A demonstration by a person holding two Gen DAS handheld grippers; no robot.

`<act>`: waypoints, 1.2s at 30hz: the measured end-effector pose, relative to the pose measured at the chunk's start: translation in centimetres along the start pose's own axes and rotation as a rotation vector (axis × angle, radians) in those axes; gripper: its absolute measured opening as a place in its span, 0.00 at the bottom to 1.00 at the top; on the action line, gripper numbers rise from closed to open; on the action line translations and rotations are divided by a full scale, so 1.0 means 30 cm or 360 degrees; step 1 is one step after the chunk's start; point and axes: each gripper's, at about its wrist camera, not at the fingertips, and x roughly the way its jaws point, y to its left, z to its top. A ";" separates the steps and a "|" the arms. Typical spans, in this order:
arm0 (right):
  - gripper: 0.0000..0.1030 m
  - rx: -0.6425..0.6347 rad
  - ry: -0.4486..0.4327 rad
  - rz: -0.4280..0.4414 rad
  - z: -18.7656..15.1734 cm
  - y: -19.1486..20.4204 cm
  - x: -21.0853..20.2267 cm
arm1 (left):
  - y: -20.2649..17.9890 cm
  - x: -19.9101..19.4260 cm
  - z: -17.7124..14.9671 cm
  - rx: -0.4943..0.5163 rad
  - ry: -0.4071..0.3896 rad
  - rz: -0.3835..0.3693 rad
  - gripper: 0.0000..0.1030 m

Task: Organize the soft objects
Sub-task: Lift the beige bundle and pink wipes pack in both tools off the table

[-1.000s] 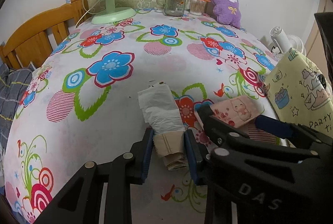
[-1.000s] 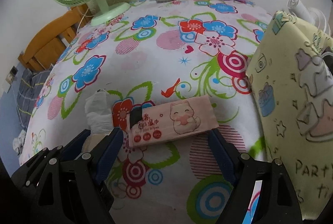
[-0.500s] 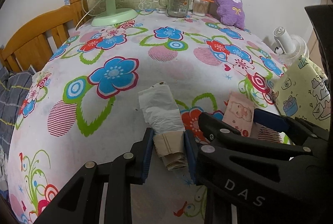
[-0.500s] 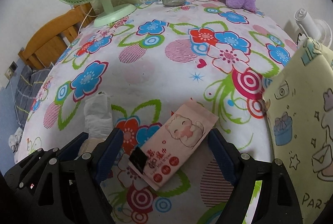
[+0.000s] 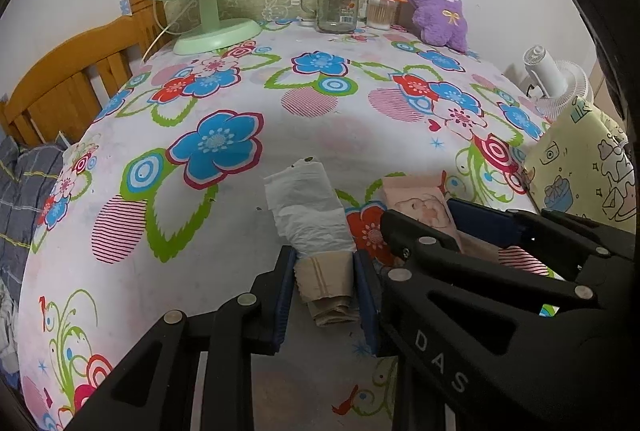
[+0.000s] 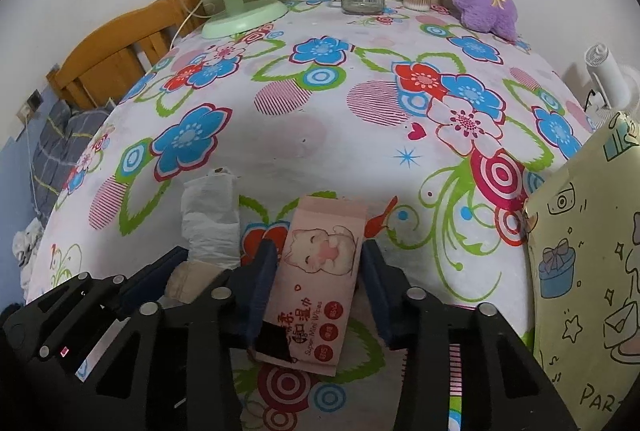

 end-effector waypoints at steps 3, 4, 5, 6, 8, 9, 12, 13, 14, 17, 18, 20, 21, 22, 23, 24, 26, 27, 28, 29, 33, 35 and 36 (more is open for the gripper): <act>0.42 0.0004 0.0004 0.0009 -0.004 -0.001 -0.004 | -0.003 -0.004 -0.003 -0.0002 0.0002 -0.0014 0.28; 0.42 0.0004 0.0004 0.0012 -0.006 -0.002 -0.005 | -0.006 -0.006 -0.004 -0.0002 0.0002 -0.0014 0.27; 0.42 0.0005 0.0004 0.0015 -0.008 -0.002 -0.007 | -0.006 -0.008 -0.005 -0.0002 0.0002 -0.0015 0.27; 0.42 0.0006 0.0003 0.0017 -0.010 -0.002 -0.009 | -0.007 -0.011 -0.006 -0.0002 0.0001 -0.0018 0.27; 0.41 0.0004 0.0000 0.0018 -0.012 -0.002 -0.015 | -0.010 -0.016 -0.008 -0.0010 -0.0001 -0.0024 0.26; 0.41 0.0005 -0.0002 0.0020 -0.013 -0.002 -0.018 | -0.011 -0.019 -0.007 -0.0013 -0.0002 -0.0028 0.26; 0.41 0.0010 -0.0009 0.0024 -0.016 -0.004 -0.030 | -0.016 -0.030 -0.009 -0.0019 -0.0012 -0.0033 0.25; 0.41 0.0011 -0.0012 0.0025 -0.016 -0.004 -0.035 | -0.018 -0.035 -0.010 -0.0020 -0.0016 -0.0033 0.25; 0.41 0.0009 -0.0016 0.0027 -0.017 -0.004 -0.041 | -0.019 -0.039 -0.009 -0.0023 -0.0023 -0.0036 0.24; 0.41 0.0011 -0.0032 0.0030 -0.017 -0.006 -0.056 | -0.024 -0.052 -0.009 -0.0024 -0.0038 -0.0043 0.23; 0.41 0.0012 -0.0036 0.0032 -0.018 -0.006 -0.061 | -0.027 -0.057 -0.009 -0.0024 -0.0043 -0.0047 0.22; 0.41 0.0014 -0.0046 0.0035 -0.020 -0.007 -0.071 | -0.029 -0.065 -0.009 -0.0023 -0.0053 -0.0050 0.21; 0.41 0.0014 -0.0050 0.0036 -0.020 -0.007 -0.076 | -0.031 -0.070 -0.009 -0.0021 -0.0057 -0.0052 0.20; 0.41 0.0014 -0.0054 0.0037 -0.020 -0.008 -0.081 | -0.033 -0.074 -0.009 -0.0022 -0.0062 -0.0052 0.20; 0.41 0.0014 -0.0060 0.0038 -0.021 -0.008 -0.087 | -0.035 -0.078 -0.009 -0.0021 -0.0067 -0.0054 0.20; 0.41 0.0015 -0.0064 0.0038 -0.022 -0.008 -0.091 | -0.036 -0.084 -0.010 -0.0023 -0.0073 -0.0054 0.19; 0.41 0.0017 -0.0072 0.0041 -0.022 -0.009 -0.100 | -0.039 -0.090 -0.010 -0.0023 -0.0080 -0.0055 0.18; 0.41 0.0019 -0.0076 0.0042 -0.023 -0.010 -0.105 | -0.041 -0.095 -0.010 -0.0023 -0.0085 -0.0053 0.18; 0.41 0.0019 -0.0080 0.0044 -0.024 -0.010 -0.110 | -0.043 -0.099 -0.009 -0.0022 -0.0090 -0.0053 0.18; 0.41 0.0019 -0.0086 0.0044 -0.024 -0.010 -0.116 | -0.044 -0.103 -0.009 -0.0021 -0.0094 -0.0053 0.18; 0.41 0.0020 -0.0107 0.0045 -0.025 -0.011 -0.141 | -0.052 -0.127 -0.004 -0.0016 -0.0117 -0.0050 0.18; 0.41 0.0020 -0.0118 0.0044 -0.023 -0.012 -0.157 | -0.056 -0.140 -0.002 -0.0013 -0.0128 -0.0049 0.18; 0.41 0.0020 -0.0125 0.0044 -0.022 -0.012 -0.165 | -0.059 -0.151 0.001 -0.0010 -0.0140 -0.0048 0.18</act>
